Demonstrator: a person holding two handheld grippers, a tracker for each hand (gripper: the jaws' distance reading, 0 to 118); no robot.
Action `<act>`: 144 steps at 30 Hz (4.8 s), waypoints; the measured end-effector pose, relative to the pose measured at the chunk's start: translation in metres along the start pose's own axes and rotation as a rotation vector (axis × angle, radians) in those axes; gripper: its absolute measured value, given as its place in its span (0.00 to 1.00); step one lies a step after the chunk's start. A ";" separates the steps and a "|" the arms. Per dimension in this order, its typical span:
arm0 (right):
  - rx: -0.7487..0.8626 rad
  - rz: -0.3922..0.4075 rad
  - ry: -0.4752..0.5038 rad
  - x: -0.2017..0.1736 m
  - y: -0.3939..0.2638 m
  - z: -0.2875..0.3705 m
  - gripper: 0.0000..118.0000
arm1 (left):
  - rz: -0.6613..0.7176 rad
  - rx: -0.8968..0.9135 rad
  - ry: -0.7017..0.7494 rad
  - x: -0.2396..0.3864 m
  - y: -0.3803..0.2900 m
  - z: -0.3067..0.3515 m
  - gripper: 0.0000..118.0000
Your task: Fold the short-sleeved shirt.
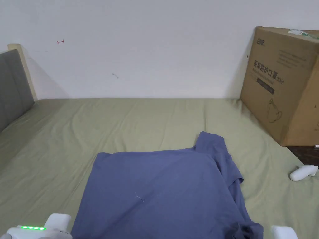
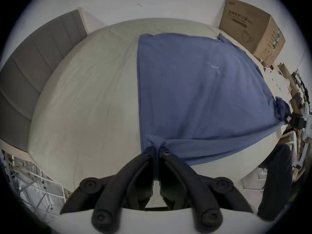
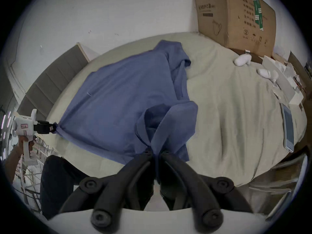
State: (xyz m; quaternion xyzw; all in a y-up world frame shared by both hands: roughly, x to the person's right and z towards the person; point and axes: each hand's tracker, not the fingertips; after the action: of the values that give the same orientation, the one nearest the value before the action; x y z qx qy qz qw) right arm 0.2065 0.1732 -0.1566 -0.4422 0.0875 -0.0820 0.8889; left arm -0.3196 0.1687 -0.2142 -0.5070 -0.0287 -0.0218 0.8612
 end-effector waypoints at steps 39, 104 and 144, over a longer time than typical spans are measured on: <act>0.433 -0.090 -0.087 -0.031 0.043 0.055 0.01 | 0.178 0.081 0.003 -0.009 -0.003 0.030 0.91; 0.224 -0.001 -0.167 0.050 0.198 -0.103 0.61 | 0.328 0.171 0.115 -0.031 0.177 -0.072 0.94; 0.313 -0.024 -0.055 0.010 0.091 -0.035 0.00 | 0.443 0.043 -0.013 -0.008 0.069 -0.070 0.68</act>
State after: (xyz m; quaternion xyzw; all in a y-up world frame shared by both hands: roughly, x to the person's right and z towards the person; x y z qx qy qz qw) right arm 0.2146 0.1981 -0.2514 -0.3015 0.0440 -0.0931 0.9479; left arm -0.3213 0.1416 -0.3091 -0.4823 0.0772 0.1720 0.8555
